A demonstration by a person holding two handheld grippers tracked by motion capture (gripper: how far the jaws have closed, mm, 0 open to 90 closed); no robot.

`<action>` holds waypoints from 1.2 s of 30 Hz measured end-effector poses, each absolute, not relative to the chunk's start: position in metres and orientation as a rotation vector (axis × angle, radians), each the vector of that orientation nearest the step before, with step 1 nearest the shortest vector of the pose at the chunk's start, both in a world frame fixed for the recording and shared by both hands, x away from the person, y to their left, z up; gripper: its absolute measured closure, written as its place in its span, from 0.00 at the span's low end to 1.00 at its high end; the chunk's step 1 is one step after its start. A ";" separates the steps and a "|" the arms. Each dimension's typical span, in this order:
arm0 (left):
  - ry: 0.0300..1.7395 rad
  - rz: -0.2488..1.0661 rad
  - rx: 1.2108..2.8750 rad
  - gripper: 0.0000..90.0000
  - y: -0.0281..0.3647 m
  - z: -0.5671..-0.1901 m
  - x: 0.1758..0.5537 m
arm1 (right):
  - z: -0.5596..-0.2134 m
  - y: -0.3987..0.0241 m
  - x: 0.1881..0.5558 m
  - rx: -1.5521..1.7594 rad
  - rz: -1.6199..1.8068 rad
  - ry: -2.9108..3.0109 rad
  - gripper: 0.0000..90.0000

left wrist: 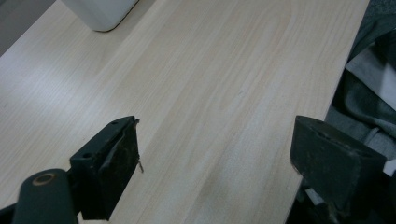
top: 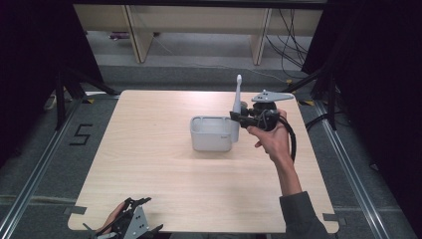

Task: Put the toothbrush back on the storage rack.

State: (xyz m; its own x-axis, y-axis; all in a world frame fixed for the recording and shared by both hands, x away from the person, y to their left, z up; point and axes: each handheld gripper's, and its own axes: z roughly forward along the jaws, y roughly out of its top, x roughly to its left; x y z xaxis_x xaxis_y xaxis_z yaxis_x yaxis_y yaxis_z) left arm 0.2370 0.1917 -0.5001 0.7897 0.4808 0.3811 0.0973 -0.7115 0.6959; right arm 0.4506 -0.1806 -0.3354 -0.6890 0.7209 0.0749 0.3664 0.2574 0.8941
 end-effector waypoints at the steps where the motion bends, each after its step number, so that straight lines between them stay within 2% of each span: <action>1: 0.423 0.719 2.294 0.17 0.192 -0.500 0.237 | -0.334 -0.180 0.452 0.973 1.404 2.185 0.75; 18: 0.418 0.725 2.303 0.17 0.193 -0.498 0.237 | -0.323 -0.145 0.478 1.007 1.415 2.209 0.75; 19: 0.440 0.718 2.262 0.17 0.191 -0.500 0.237 | -0.324 -0.143 0.480 1.002 1.420 2.207 0.75; 36: 0.418 0.714 2.289 0.17 0.192 -0.498 0.236 | -0.340 -0.126 0.507 1.048 1.355 2.222 0.75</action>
